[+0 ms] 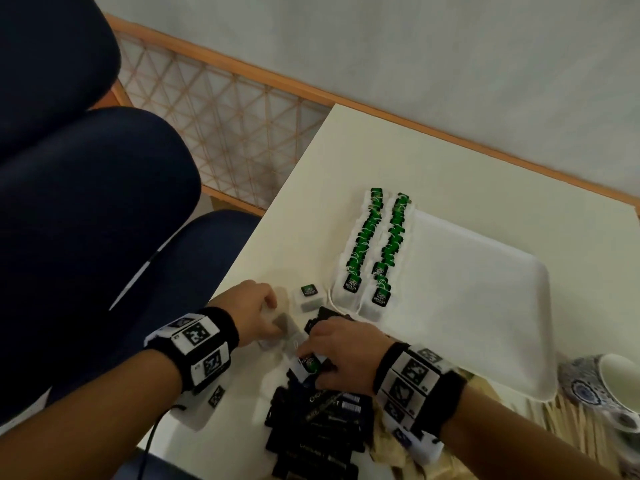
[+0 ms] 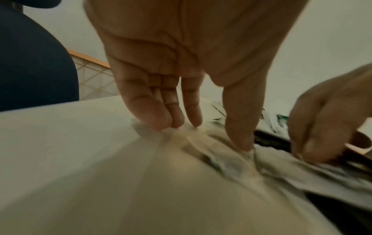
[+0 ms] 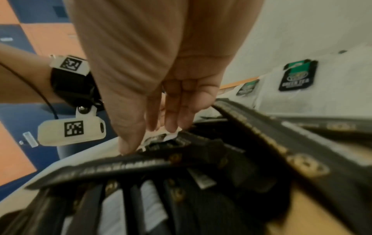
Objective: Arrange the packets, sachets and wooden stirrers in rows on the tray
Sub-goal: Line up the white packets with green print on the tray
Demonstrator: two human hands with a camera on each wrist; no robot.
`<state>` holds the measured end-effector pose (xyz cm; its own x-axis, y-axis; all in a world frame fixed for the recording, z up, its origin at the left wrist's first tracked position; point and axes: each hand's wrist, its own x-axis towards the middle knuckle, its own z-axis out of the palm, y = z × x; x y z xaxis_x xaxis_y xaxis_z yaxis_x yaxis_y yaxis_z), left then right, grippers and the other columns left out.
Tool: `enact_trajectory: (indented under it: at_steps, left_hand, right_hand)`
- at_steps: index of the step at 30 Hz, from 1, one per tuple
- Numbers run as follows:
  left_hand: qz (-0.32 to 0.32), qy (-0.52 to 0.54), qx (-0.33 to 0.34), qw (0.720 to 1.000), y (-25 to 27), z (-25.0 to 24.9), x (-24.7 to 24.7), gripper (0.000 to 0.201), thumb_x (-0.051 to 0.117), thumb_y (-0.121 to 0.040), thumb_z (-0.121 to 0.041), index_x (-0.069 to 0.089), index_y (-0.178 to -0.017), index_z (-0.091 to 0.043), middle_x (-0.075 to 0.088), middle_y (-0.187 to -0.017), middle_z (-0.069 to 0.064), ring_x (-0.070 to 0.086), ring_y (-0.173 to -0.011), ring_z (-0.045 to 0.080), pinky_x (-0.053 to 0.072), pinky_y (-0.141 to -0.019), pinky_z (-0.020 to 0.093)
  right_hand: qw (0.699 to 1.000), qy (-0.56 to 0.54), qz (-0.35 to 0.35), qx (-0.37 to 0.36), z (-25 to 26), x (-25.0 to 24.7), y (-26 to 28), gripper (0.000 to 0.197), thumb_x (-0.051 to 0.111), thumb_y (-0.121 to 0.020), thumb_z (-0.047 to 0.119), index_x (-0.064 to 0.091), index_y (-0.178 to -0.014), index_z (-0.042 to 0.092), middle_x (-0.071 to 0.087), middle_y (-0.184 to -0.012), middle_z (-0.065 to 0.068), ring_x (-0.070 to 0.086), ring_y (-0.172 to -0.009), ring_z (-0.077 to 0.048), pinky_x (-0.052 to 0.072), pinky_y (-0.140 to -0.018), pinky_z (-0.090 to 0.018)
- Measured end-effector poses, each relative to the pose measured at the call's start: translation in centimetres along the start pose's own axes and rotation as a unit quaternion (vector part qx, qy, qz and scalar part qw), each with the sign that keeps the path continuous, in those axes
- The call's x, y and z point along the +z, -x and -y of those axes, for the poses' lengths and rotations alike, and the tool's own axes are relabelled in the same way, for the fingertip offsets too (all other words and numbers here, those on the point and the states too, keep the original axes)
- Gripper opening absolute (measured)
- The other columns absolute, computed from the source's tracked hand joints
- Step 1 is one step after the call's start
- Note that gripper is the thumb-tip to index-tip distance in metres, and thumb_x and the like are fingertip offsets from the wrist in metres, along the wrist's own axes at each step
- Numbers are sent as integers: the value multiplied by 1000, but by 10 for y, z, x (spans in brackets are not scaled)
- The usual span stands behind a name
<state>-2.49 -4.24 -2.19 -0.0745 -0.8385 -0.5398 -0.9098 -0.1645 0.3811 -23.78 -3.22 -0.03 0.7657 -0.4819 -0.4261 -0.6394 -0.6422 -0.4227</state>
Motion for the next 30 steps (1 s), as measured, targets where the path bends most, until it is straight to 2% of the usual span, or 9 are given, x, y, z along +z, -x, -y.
enact_trajectory:
  at_steps: [4, 6, 8, 10, 13, 18, 23, 25, 30]
  left_hand:
    - [-18, 0, -19, 1000, 2, -2, 14, 26, 75, -71, -40, 55, -86, -31, 51, -94, -10, 55, -81, 11, 46, -73, 28]
    - [-7, 2, -10, 1000, 1, -1, 14, 20, 74, -73, -39, 56, -75, -32, 53, -90, -11, 56, -79, 10, 45, -69, 26]
    - [1, -3, 2, 1000, 2, -1, 11, 16, 72, -76, -37, 56, -75, -32, 54, -88, -13, 56, -79, 9, 43, -68, 24]
    - [-8, 30, 16, 999, 1, -1, 8, 14, 70, -76, -31, 57, -75, -32, 58, -84, -13, 56, -78, 8, 42, -66, 21]
    - [-34, 129, 40, 990, -2, -5, 2, 20, 68, -77, -14, 61, -72, -32, 61, -81, -12, 57, -76, 5, 44, -62, 17]
    - [-49, 201, 25, 978, -13, -23, -1, 22, 64, -84, -17, 58, -100, -29, 58, -94, -4, 55, -84, 13, 42, -67, 21]
    - [-30, 162, -27, 986, -25, -38, 5, 72, 74, -71, -55, 42, -129, -27, 53, -119, -3, 55, -102, 17, 43, -79, 27]
    - [-29, 145, -23, 989, -29, -43, 8, 75, 71, -74, -55, 37, -134, -27, 52, -130, -2, 56, -104, 19, 44, -81, 28]
    - [-33, 145, 6, 989, -32, -46, 11, 62, 69, -81, -43, 38, -132, -27, 58, -122, 2, 58, -94, 21, 46, -81, 29]
  right_hand:
    - [999, 52, -8, 4, 4, 9, -4, 38, 57, -88, 31, 57, -125, 22, 51, -117, -4, 46, -109, -26, 43, -90, -40]
    - [998, 57, -39, 5, 7, 11, -4, 30, 48, -91, 31, 64, -115, 19, 55, -108, -6, 51, -101, -29, 47, -83, -42]
    - [996, 33, -83, -3, 5, 13, -2, 38, 37, -92, 35, 69, -103, 19, 61, -98, -5, 57, -93, -29, 51, -74, -42]
    - [992, -22, -122, 6, 4, 7, 3, 33, 41, -94, 33, 70, -103, 21, 65, -100, -1, 59, -97, -23, 52, -77, -39]
    - [975, -89, -191, 70, -5, -16, 17, 24, 50, -96, 28, 68, -112, 25, 67, -110, 7, 59, -98, -11, 45, -85, -25]
    - [940, -146, -253, 178, -31, -48, 33, 22, 55, -95, 27, 69, -112, 26, 70, -104, 9, 59, -86, -7, 45, -80, -21]
    - [942, -133, -217, 220, -46, -57, 31, 23, 52, -96, 25, 68, -112, 27, 70, -103, 9, 59, -83, -8, 44, -78, -22]
    - [943, -133, -203, 228, -47, -56, 27, 22, 51, -96, 26, 68, -112, 27, 69, -104, 8, 61, -89, -11, 43, -79, -22]
    - [946, -144, -173, 234, -45, -52, 20, 22, 52, -96, 27, 67, -111, 26, 69, -103, 7, 62, -94, -13, 48, -85, -27]
